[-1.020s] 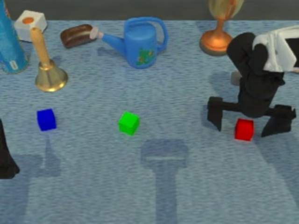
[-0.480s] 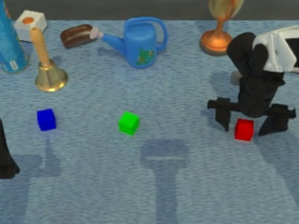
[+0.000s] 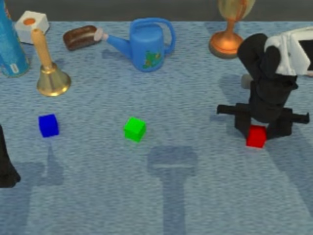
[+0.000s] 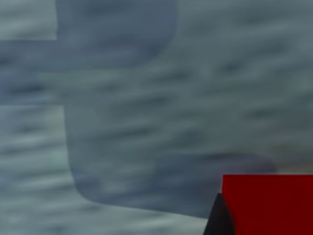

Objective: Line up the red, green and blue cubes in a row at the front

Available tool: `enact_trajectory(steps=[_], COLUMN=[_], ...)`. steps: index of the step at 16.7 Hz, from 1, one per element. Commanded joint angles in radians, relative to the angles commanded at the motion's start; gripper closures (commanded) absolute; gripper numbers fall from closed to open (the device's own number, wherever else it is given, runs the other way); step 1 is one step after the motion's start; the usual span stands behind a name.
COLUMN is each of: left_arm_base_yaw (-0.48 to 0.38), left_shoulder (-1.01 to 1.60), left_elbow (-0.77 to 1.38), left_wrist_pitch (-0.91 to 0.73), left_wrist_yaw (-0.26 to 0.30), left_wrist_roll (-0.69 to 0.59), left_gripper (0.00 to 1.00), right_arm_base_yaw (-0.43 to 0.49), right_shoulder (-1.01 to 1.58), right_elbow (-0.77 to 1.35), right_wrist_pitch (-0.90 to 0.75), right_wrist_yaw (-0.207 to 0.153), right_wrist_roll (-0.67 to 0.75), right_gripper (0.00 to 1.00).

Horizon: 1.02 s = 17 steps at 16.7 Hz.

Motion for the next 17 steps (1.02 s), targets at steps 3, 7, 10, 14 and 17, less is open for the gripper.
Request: enact_trajectory(steps=[3,7,10,14,17], left_arm_base_yaw=[0.000,0.000,0.000,0.000,0.000], left_shoulder=[0.000,0.000,0.000,0.000,0.000], left_elbow=[0.000,0.000,0.000,0.000,0.000], left_wrist_pitch=[0.000,0.000,0.000,0.000,0.000], left_wrist_yaw=[0.000,0.000,0.000,0.000,0.000], left_wrist_roll=[0.000,0.000,0.000,0.000,0.000], left_gripper=[0.00,0.00,0.00,0.00,0.00], right_arm_base_yaw=[0.000,0.000,0.002,0.006,0.001], right_shoulder=[0.000,-0.058,-0.096,-0.140,-0.137], right_elbow=[0.000,0.041,0.101,0.158,0.156], right_wrist_pitch=[0.000,-0.064,-0.172,-0.265,-0.262], right_wrist_yaw=[0.000,0.019,0.018,0.018,0.017], right_wrist_roll=[0.000,-0.012,-0.011,-0.014,-0.013], right_gripper=[1.00,1.00,1.00,1.00,1.00])
